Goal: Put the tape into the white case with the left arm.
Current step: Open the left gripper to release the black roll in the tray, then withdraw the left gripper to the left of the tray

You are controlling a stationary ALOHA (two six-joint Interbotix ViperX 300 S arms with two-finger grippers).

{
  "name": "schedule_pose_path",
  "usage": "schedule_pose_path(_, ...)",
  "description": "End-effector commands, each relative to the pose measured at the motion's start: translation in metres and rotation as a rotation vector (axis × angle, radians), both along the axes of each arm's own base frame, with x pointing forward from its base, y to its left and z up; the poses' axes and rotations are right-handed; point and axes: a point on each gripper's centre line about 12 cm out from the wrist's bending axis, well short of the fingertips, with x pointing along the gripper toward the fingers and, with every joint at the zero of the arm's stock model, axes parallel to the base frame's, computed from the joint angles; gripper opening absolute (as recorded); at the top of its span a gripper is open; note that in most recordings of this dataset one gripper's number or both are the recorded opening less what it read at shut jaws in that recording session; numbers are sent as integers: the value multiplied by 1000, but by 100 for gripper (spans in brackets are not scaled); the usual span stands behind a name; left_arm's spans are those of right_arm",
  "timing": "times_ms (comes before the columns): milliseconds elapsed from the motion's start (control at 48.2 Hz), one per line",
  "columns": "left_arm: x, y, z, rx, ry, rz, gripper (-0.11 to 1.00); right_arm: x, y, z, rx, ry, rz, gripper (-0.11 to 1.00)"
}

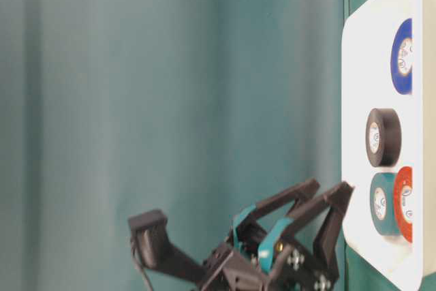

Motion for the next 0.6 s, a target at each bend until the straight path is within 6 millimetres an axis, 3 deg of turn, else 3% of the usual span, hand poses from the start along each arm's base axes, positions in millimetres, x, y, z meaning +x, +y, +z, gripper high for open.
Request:
schedule_pose_path(0,-6,-7,14,8,-42,-13,91,2,0,5,0,-17,-1,86)
schedule_pose_path(581,-52,-30,8,5,-32,-55,91,2,0,5,0,-15,-1,86)
